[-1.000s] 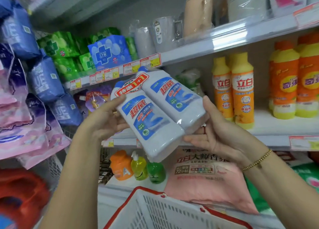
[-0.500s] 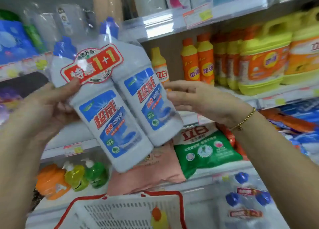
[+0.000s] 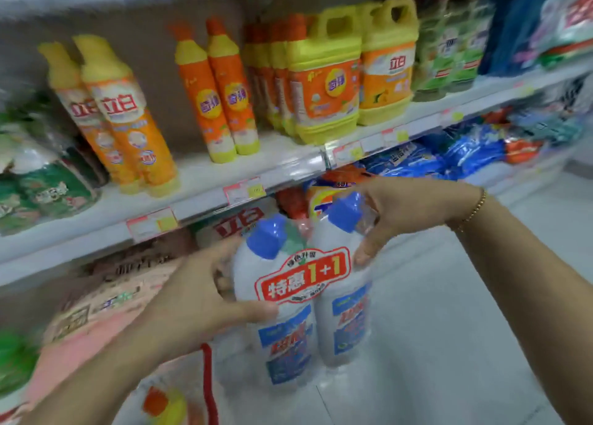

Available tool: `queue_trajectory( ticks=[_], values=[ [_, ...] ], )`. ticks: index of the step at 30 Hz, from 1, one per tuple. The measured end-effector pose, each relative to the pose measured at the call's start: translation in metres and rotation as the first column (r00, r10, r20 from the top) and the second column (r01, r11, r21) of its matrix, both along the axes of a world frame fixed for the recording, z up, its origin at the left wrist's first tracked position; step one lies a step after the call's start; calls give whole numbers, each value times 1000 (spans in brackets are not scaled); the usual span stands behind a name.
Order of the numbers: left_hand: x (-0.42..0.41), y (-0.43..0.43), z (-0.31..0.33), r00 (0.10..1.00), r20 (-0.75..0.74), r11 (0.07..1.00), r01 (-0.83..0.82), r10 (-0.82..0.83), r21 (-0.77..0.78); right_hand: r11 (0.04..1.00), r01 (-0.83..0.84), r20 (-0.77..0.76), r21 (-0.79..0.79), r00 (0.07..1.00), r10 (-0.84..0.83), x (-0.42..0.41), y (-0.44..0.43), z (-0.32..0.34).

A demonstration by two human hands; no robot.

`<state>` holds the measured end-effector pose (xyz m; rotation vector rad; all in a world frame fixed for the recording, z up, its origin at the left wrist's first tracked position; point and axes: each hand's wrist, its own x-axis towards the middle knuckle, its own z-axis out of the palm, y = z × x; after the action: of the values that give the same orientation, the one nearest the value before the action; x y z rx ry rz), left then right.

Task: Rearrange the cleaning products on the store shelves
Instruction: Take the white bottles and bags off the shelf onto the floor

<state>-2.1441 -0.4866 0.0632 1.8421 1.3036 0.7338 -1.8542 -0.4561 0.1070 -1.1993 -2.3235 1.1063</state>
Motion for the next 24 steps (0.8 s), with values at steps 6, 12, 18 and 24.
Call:
queue_trajectory(
  ticks=[6,12,18,24],
  values=[
    [42,-11,-100,998,34,982,65,-60,-178,933,52,291,-357,955,58,34,28,-59],
    [68,-14,-178,993,-77,971,75,-95,-228,904,164,279,-394,959,-52,16,50,-86],
    [77,-18,-212,997,11,956,72,-71,-285,916,190,405,-354,914,-33,2,68,-100],
    [66,-15,-217,995,-10,945,90,-98,-315,949,61,515,-308,850,113,-31,72,-114]
  ],
)
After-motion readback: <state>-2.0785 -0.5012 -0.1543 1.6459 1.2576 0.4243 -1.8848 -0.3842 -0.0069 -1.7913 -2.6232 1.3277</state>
